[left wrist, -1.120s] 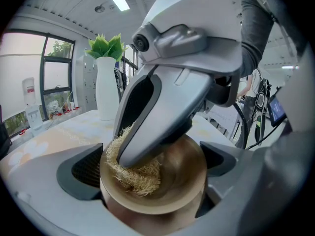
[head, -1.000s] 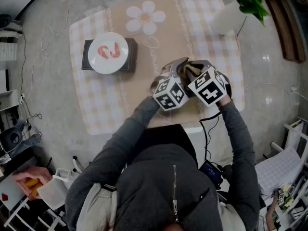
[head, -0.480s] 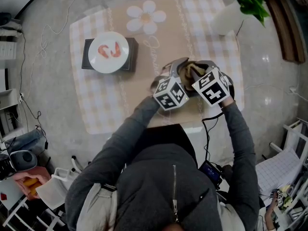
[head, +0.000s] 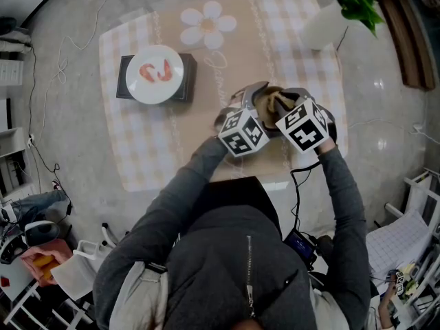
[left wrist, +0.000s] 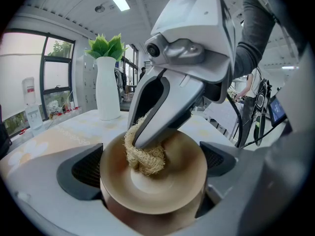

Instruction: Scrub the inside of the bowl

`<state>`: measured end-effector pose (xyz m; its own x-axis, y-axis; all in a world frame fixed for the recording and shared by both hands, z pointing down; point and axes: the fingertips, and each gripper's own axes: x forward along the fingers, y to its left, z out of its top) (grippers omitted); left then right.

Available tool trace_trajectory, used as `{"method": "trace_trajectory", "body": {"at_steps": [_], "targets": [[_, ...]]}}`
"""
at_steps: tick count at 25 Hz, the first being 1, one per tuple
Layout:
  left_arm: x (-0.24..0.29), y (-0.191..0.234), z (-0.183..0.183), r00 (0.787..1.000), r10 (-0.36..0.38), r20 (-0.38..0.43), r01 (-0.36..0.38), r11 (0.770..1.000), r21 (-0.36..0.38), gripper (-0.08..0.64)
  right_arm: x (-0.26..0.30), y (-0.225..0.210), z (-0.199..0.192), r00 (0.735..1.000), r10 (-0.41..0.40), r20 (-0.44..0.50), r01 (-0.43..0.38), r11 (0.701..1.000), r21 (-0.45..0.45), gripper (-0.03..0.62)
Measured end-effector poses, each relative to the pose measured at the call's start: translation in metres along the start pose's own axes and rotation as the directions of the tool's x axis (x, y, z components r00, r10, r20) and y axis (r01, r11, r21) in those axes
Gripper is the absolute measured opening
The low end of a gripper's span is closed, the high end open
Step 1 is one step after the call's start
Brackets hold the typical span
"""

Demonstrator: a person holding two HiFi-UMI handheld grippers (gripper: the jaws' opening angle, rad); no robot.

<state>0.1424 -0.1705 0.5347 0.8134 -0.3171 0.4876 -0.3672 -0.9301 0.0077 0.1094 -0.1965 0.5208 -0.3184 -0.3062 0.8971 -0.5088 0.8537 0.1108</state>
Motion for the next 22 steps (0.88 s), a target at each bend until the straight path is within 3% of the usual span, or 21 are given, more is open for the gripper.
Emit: {"method": "trace_trajectory", "body": {"at_steps": [9, 22], "targets": [[0.0, 0.001, 0.0, 1.0, 0.002, -0.003, -0.002, 1.0, 0.0, 0.598, -0.003, 0.003, -0.006, 1.0, 0.012, -0.021, -0.012, 1.0, -0.005, 0.058], [0.0, 0.001, 0.0, 1.0, 0.003, -0.003, -0.003, 1.0, 0.0, 0.598, -0.007, 0.017, -0.014, 0.992, 0.086, -0.087, -0.09, 0.995, -0.039, 0.057]]}}
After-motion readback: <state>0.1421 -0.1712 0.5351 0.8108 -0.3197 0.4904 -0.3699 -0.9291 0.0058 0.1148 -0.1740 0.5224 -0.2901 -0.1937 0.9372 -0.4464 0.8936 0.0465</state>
